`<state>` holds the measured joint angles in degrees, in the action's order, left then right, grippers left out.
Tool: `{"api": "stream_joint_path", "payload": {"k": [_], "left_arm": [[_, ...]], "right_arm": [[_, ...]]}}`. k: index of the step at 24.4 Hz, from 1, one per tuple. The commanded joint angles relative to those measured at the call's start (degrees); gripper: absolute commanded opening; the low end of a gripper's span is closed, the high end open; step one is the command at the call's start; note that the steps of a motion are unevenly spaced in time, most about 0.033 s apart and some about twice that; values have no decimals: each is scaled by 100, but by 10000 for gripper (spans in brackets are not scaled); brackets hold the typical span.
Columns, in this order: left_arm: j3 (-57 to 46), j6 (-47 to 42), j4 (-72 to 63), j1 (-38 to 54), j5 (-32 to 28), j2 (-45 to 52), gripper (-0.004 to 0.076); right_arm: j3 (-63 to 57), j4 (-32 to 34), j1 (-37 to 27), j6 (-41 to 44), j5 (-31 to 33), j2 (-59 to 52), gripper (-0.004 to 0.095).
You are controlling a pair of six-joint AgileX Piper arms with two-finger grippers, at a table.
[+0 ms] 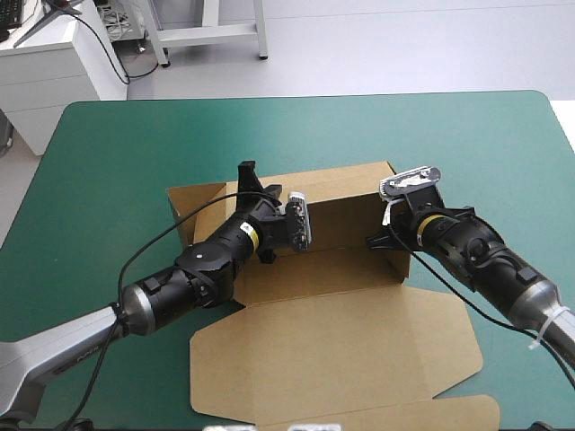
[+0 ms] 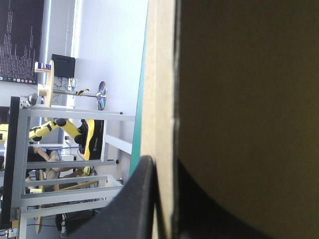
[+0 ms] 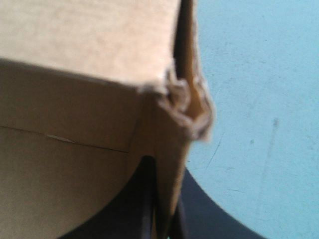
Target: Fold the box
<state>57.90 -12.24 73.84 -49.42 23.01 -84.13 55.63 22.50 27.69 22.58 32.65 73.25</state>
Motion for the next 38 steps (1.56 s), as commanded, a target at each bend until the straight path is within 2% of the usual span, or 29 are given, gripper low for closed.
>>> {"api": "stream_joint_path", "payload": {"k": [1,2,3,4,6,9,11,12,13,14,15,16,21,27,32,35,38], "left_arm": [[52,-123,-294,-289,-371,185,146],[135,-395,-335,-442,-318,226,293],[179,-630,-321,-501,-266,235,374],[294,-1045,-252,-652,-106,305,516],[419,-1186,-252,-890,137,419,608],[507,-1186,-223,-1342,482,634,605],[558,-1150,-223,-1663,751,741,579],[558,-1042,-223,-1788,834,787,533],[567,-933,-267,-1938,964,855,404],[567,-825,-296,-2028,1029,897,239],[592,-810,-296,-2100,1027,927,-15],[647,-768,-315,-2118,987,952,26],[1198,-346,-1107,-2106,981,952,18],[2111,1425,-3183,-1852,1122,952,18],[2824,2301,-4882,-791,1827,952,18],[3142,2334,-5473,-19,2272,997,18],[3202,2334,-6012,765,2366,1178,17]], "right_arm": [[337,1100,-88,510,-340,-161,4],[337,1345,-88,790,-308,-161,4],[337,1433,-88,881,-287,-149,3],[337,1627,-88,1077,-225,-131,3],[337,1881,-88,1368,-144,-108,3],[337,2077,-88,1658,-128,-73,-5],[337,2066,-88,1658,-115,-49,-19],[337,2054,-88,1658,-115,-50,-19],[337,2054,-88,1658,-100,-50,-19],[337,2024,-88,1658,-100,-50,-19],[337,2001,-88,1658,-91,-50,-19],[337,1975,-88,1658,-91,-50,-19],[337,1962,-88,1658,-91,-50,-19],[337,1962,-88,1658,-102,-50,-19],[337,1949,-88,1658,-29,-50,-19],[337,1949,-88,1647,-29,-50,-19],[337,1949,-88,1647,-15,-50,-19]]}}
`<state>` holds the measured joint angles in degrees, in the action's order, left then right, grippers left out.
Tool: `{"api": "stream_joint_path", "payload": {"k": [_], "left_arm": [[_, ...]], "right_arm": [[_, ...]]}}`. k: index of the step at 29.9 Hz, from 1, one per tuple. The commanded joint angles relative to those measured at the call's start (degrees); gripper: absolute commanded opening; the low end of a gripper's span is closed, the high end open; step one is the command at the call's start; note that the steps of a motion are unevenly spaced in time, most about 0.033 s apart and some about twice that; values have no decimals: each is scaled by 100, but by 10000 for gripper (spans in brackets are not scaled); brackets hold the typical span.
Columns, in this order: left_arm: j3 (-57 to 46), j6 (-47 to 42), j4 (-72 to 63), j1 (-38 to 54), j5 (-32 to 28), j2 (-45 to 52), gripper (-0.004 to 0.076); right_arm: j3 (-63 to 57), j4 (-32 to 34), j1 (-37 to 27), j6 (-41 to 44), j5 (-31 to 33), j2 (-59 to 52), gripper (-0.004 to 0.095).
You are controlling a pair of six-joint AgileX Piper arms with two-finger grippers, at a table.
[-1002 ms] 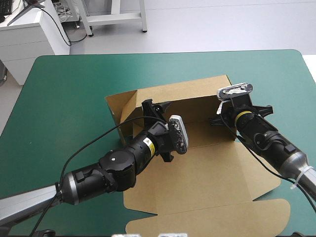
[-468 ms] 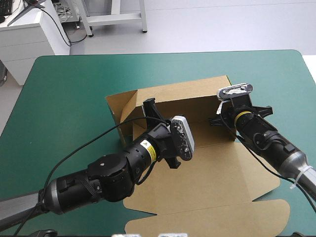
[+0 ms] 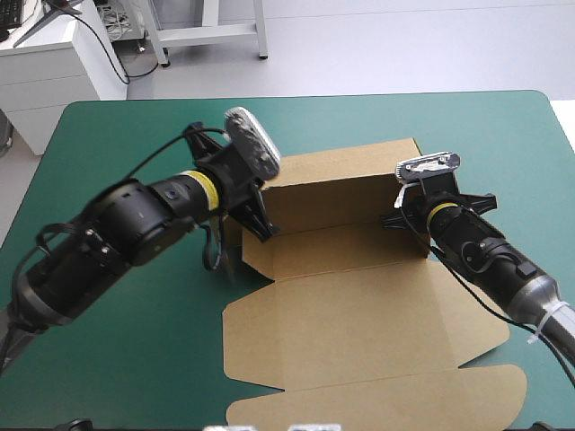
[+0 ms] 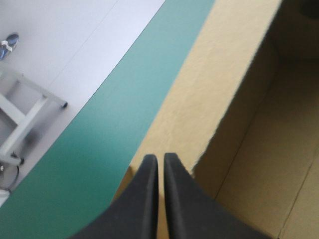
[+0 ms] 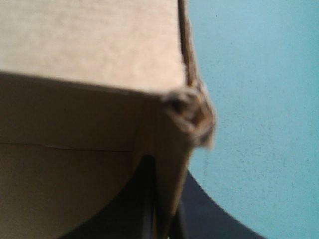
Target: Fold the box
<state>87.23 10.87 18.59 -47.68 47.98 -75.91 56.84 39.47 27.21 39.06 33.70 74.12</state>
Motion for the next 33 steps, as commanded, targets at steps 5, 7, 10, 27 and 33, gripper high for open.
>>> {"api": "stream_joint_path", "payload": {"k": [5,7,10,27,33], "left_arm": [[269,-53,-917,1568,14,827,13],[244,-279,-917,1887,163,1033,5],[52,-370,-917,2166,412,1343,-8],[-2762,-1521,314,2180,583,3203,-9],[-2957,-1521,415,2180,627,3235,-9]], "right_arm": [[215,252,-40,0,-107,-136,-19],[215,252,-40,0,-107,-136,-19],[215,252,-40,0,-107,-136,-19],[215,119,-40,-62,-46,-136,-19],[392,-299,-40,-525,167,-250,-19]]}}
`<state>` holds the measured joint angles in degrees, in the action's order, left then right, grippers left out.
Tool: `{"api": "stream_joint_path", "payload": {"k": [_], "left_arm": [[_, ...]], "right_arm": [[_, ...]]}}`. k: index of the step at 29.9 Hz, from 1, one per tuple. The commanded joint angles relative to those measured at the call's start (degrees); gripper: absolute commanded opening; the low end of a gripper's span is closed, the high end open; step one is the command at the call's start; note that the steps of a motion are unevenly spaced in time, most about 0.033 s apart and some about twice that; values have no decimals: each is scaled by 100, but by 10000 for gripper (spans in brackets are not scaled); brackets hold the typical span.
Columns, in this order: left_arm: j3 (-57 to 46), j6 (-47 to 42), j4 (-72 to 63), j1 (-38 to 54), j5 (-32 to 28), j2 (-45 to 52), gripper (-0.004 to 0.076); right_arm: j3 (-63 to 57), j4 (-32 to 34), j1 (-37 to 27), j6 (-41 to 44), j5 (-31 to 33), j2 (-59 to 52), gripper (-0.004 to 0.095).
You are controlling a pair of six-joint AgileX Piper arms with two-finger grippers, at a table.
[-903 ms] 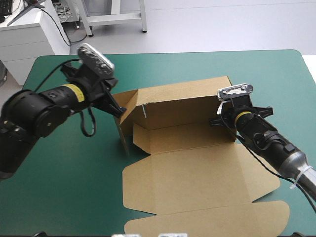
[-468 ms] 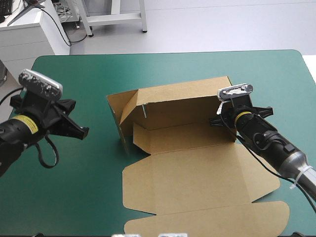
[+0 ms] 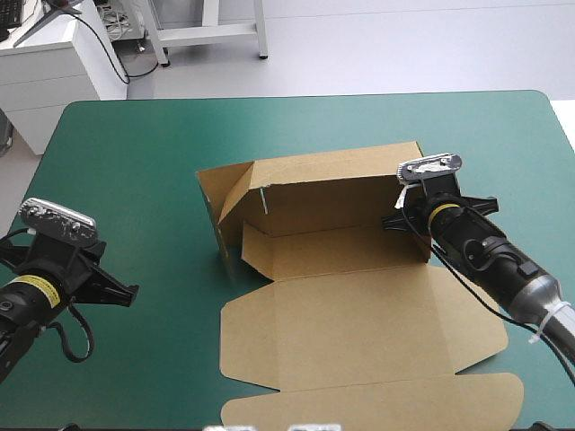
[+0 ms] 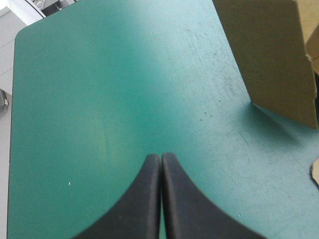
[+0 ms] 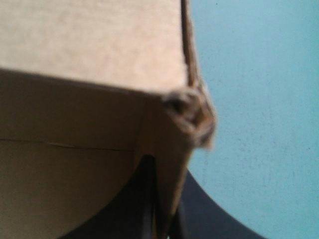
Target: Fold the box
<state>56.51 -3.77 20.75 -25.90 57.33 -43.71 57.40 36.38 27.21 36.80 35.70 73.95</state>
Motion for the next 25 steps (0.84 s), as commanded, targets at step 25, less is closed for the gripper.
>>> {"api": "stream_joint_path", "payload": {"k": [25], "left_arm": [[115,-79,179,2,-392,15,-9]], "right_arm": [[2237,-2714,-40,-2929,2806,453,-19]]}}
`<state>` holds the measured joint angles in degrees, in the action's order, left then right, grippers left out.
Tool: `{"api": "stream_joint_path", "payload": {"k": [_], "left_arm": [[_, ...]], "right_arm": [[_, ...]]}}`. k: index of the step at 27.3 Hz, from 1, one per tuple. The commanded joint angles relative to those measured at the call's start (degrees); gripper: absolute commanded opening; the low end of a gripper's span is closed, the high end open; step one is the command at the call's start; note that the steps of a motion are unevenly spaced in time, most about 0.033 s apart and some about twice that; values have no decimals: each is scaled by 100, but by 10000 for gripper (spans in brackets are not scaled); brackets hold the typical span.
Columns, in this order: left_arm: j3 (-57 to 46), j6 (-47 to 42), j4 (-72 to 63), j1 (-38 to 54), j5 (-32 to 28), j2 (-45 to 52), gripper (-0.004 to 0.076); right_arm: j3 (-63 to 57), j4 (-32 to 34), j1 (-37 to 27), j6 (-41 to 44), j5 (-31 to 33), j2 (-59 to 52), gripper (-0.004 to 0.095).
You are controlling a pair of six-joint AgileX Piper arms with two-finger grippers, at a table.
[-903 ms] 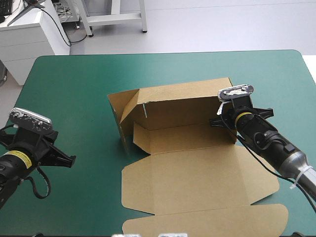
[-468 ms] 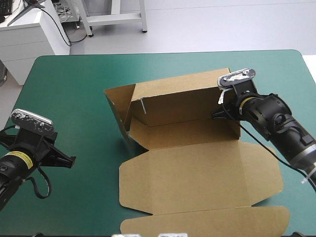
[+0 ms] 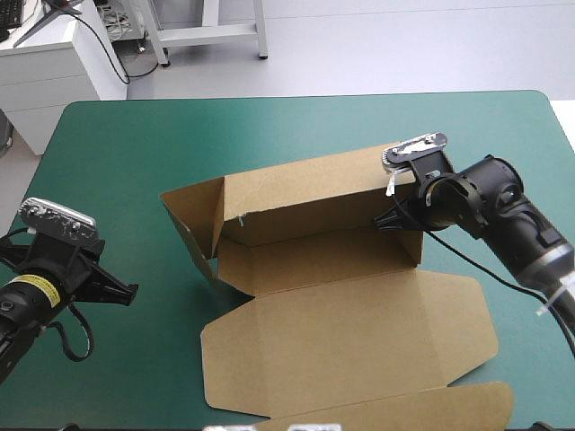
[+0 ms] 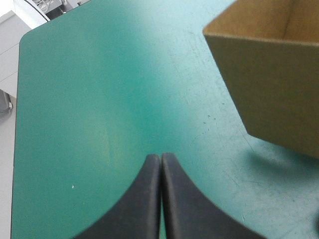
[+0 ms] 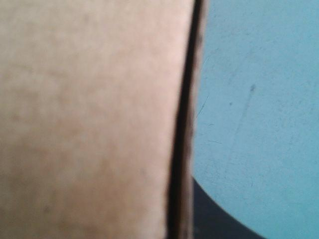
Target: Fold the box
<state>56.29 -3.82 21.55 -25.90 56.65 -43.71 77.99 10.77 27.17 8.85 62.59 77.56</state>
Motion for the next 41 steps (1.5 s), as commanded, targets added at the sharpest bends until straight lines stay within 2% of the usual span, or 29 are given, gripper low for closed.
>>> {"api": "stream_joint_path", "payload": {"k": [1,8,12,18,22,25,33,34,36,41], "left_arm": [[136,-74,99,2,-301,15,-9],[136,-74,94,2,-241,15,-9],[136,-74,94,2,-241,15,-9],[136,-74,19,2,-241,15,-9],[136,-74,-175,2,-241,15,-9],[136,-74,-217,2,-241,15,-9],[136,-74,-217,2,-169,15,-9],[136,-74,-204,2,-158,15,-9],[136,-74,-189,2,-118,15,-9],[136,-74,-188,2,-59,15,-9]], "right_arm": [[177,-213,-36,-146,106,212,-19],[494,-422,-163,-232,-156,1058,-19],[815,-775,-372,-442,-571,1508,-19],[1131,-786,-448,-591,-1149,2067,-17],[1363,-786,-448,-617,-1176,2437,22],[1471,-786,-448,-730,-1204,2667,101],[1523,-886,-528,-683,-1478,2762,432],[1587,-987,-582,-683,-1328,2704,505],[1792,-1043,-677,-737,-932,2592,584],[2564,-1077,-930,-1087,68,2080,600]]}}
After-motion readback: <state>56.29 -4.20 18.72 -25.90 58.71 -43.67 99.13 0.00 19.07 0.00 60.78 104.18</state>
